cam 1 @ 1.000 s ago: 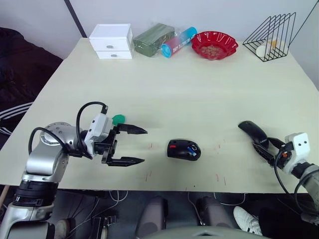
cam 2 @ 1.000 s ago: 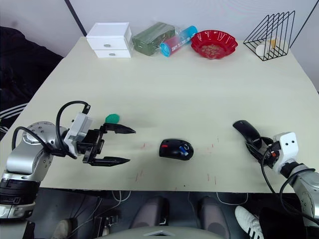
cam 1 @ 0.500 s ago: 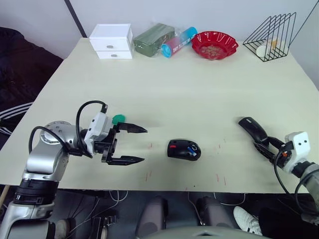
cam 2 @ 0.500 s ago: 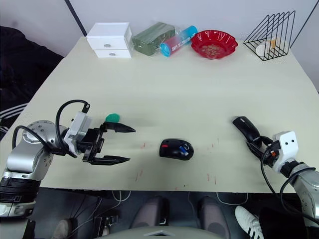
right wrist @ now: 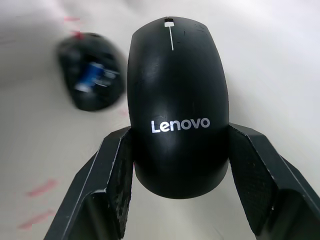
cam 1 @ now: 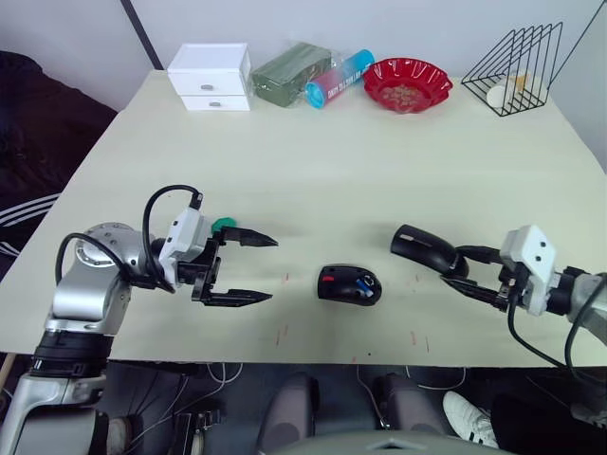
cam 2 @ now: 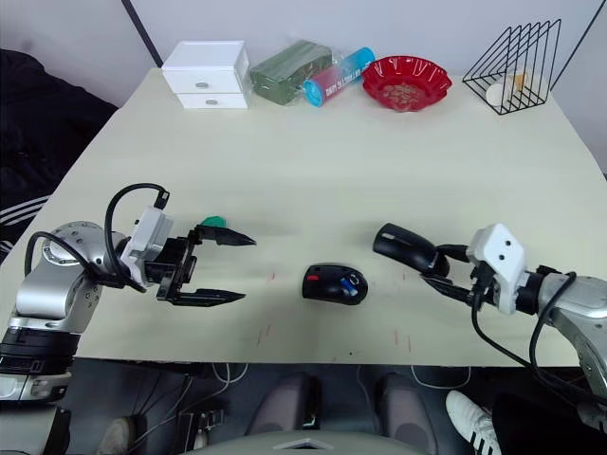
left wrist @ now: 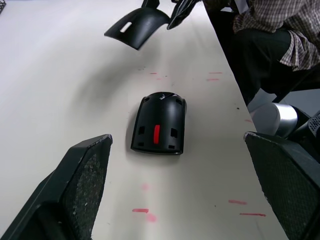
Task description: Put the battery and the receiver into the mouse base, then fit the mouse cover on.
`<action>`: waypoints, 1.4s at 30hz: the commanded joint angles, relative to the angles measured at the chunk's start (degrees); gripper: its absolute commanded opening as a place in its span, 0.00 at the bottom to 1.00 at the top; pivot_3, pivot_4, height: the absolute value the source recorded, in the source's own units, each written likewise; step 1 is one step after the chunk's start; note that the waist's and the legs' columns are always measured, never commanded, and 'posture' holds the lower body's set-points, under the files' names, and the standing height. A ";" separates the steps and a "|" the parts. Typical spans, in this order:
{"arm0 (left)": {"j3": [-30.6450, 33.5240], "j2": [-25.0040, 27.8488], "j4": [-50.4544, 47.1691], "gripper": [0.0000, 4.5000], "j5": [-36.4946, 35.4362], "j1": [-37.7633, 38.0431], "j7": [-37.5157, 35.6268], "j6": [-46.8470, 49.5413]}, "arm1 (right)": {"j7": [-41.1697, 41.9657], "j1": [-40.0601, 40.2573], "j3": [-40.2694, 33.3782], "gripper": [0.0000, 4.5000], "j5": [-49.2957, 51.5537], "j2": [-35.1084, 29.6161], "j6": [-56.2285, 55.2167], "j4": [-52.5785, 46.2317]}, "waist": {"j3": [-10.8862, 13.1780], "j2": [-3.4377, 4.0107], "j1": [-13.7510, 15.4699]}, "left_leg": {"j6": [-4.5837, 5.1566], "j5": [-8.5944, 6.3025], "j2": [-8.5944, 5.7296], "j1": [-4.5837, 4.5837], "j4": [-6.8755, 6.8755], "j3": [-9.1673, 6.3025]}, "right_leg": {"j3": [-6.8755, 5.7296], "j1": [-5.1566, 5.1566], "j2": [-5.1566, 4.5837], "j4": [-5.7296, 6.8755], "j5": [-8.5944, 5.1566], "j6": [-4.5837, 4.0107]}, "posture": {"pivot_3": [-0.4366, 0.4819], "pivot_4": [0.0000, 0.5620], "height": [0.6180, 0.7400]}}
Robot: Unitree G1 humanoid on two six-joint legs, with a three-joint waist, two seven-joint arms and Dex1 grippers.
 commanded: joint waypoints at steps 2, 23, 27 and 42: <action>0.12 1.08 0.03 1.00 -0.25 -1.27 -2.76 -1.01 | 1.19 -5.35 3.01 0.54 1.37 -2.78 4.25 -4.63 | 0.04 -0.05 0.12 | 0.00 0.00 0.00 0.00 0.00 -0.08 | -0.01 0.00 0.00 0.00 0.00 0.00 | 0.48 0.27 1.00; -2.16 4.22 1.32 1.00 -1.85 -2.30 -2.91 -1.87 | -1.50 -34.21 30.42 0.54 -3.57 0.32 27.64 -6.51 | 0.14 -0.11 0.24 | 0.00 0.00 0.00 -0.42 0.04 -0.16 | -0.04 -0.46 -0.03 0.07 0.01 -0.01 | 0.48 0.27 1.00; -2.17 4.46 0.79 1.00 -2.15 -2.12 -2.91 -1.72 | -3.36 -38.06 34.18 0.54 -5.80 2.43 31.51 -4.93 | 0.14 -0.11 0.02 | -0.02 0.02 0.00 -0.92 0.21 -0.26 | -0.11 -0.94 -0.02 0.21 0.03 -0.02 | 0.48 0.27 1.00; -1.83 4.23 0.18 1.00 -2.30 -1.72 -2.91 -1.48 | -5.55 -38.41 37.02 0.54 -7.17 4.86 36.09 -5.26 | 0.14 -0.11 0.22 | -0.02 0.01 -0.02 -0.98 0.20 -0.40 | -0.28 -0.89 -0.03 0.17 0.03 -0.02 | 0.48 0.27 1.00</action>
